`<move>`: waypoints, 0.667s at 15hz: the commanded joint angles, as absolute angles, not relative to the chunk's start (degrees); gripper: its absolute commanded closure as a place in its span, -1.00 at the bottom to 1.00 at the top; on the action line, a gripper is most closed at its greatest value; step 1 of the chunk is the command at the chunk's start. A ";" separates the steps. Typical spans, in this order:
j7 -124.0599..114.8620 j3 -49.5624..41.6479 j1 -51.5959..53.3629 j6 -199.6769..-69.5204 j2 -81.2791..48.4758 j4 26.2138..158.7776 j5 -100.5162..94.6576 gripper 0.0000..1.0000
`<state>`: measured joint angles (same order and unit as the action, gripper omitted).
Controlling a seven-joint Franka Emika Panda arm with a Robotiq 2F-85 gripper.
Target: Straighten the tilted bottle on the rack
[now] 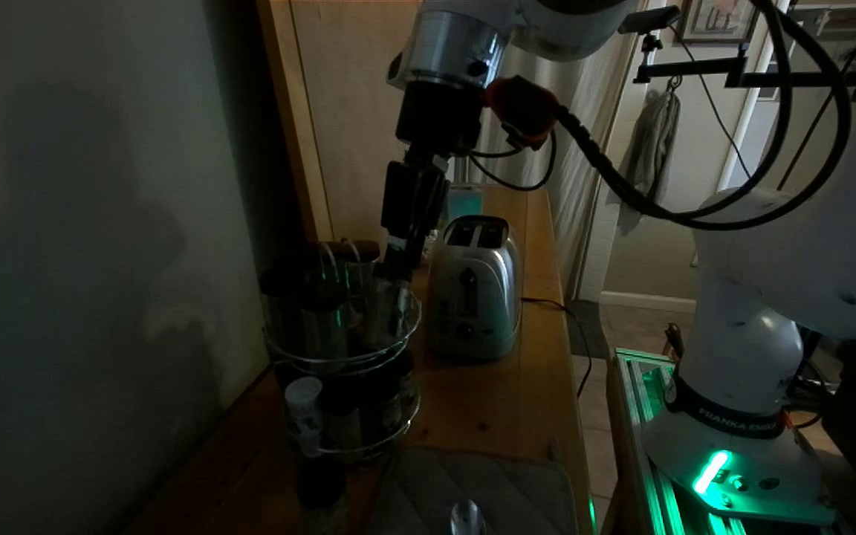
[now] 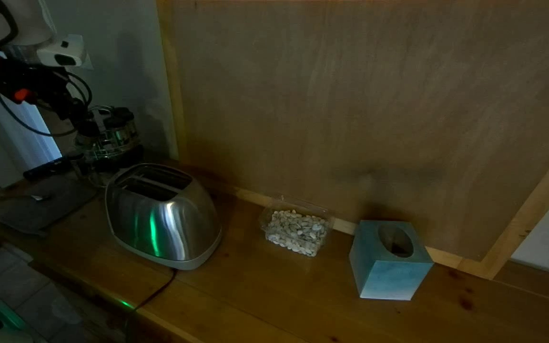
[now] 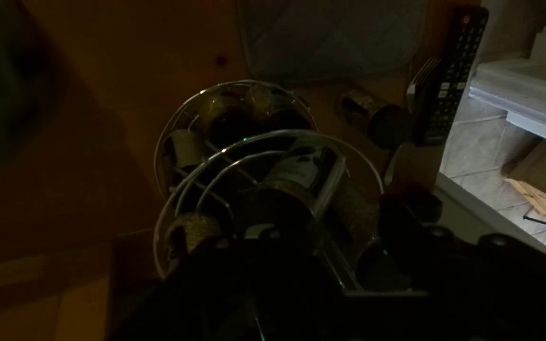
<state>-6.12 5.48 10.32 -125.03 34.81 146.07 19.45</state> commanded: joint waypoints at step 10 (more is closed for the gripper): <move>-1.27 4.98 13.47 -123.92 34.27 146.11 23.37 0.39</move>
